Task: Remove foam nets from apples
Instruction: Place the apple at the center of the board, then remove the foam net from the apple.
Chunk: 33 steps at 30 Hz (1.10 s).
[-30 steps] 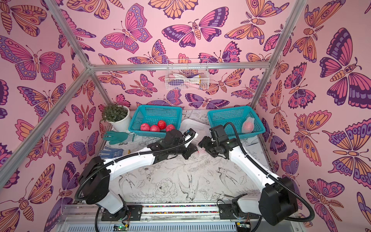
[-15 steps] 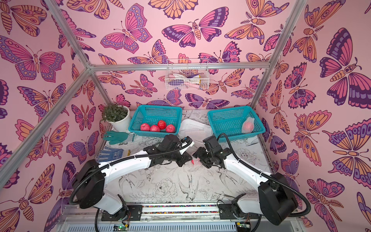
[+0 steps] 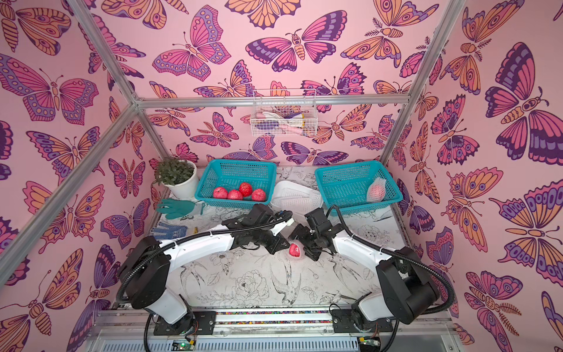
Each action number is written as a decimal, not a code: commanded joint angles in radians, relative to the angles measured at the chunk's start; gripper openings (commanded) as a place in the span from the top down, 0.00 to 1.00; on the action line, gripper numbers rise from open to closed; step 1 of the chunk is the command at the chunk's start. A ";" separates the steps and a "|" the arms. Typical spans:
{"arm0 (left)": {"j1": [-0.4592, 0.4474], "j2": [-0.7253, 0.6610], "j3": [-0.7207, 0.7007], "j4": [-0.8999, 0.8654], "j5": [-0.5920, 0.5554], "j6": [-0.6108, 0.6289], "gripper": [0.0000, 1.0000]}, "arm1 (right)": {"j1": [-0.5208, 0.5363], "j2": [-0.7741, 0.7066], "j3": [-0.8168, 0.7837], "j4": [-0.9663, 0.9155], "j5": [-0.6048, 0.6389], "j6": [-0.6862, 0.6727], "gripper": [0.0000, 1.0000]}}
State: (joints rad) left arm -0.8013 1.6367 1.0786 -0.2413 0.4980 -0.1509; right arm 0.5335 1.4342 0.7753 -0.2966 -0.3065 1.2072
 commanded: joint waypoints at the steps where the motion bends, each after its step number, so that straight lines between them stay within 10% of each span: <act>1: 0.027 0.015 0.019 -0.029 0.049 -0.021 1.00 | -0.022 0.018 0.043 -0.020 0.005 -0.003 0.01; 11: 0.113 0.018 0.014 -0.037 0.074 -0.101 1.00 | -0.137 0.042 0.123 -0.072 -0.021 -0.106 0.01; 25: 0.237 0.024 0.028 -0.056 0.064 -0.213 1.00 | -0.179 -0.087 0.102 -0.011 -0.091 -0.825 0.07; 33: 0.268 0.052 0.053 -0.078 0.077 -0.225 1.00 | -0.007 -0.079 0.078 -0.003 -0.050 -1.122 0.05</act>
State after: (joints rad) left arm -0.5411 1.6672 1.1046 -0.2810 0.5549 -0.3649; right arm 0.4534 1.3468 0.8509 -0.3161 -0.3733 0.2687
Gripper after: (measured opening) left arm 0.049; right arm 0.944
